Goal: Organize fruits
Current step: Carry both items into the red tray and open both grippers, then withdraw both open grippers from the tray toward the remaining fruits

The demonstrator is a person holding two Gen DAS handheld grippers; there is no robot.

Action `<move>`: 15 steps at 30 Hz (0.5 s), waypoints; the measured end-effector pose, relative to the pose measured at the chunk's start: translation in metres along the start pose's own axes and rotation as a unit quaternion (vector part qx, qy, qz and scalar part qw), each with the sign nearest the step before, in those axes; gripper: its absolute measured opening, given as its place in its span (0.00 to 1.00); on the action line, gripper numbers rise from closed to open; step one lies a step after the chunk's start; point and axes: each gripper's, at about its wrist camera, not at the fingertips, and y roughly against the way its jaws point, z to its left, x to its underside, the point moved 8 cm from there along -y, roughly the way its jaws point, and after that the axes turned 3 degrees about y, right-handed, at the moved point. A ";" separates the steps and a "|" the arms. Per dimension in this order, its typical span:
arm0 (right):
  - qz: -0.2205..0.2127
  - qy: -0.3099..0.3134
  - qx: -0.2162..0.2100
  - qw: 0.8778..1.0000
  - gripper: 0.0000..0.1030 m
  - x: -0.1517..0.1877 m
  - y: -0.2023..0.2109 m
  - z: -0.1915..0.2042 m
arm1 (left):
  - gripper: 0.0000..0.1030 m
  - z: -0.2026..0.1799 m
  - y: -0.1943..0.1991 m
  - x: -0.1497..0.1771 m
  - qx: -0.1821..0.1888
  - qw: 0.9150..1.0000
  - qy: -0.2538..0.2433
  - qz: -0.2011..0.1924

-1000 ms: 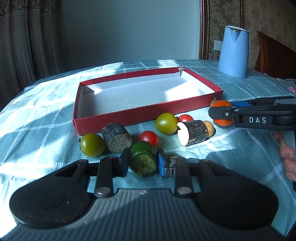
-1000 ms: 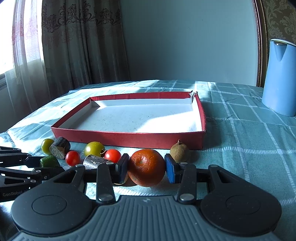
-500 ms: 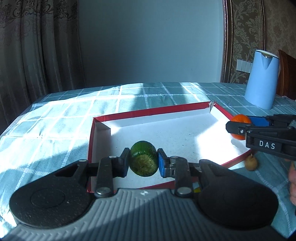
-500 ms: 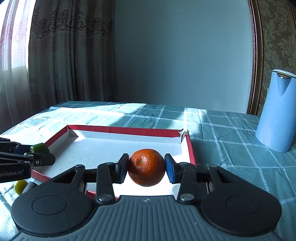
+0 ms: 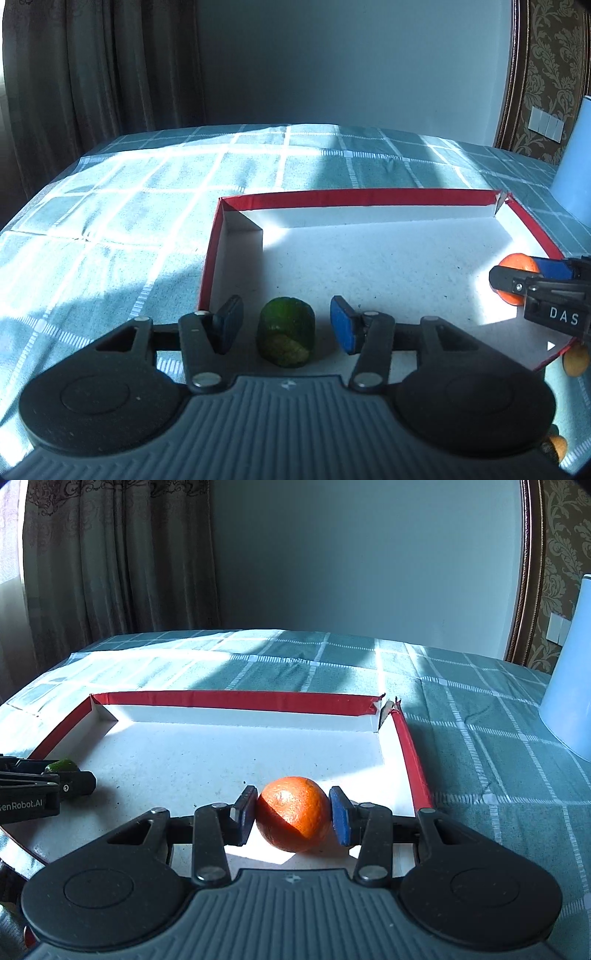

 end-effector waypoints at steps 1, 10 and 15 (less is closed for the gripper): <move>0.001 0.002 0.000 1.000 0.41 0.000 0.000 0.000 | 0.58 -0.001 0.003 -0.001 0.003 1.000 -0.003 -0.008; -0.039 -0.020 0.000 0.999 0.67 -0.006 0.023 -0.014 | 0.87 0.002 0.038 0.002 -0.019 0.996 -0.024 -0.089; -0.063 -0.061 0.005 0.996 0.67 0.004 0.060 -0.039 | 0.90 0.019 0.061 0.012 0.007 0.994 0.005 -0.105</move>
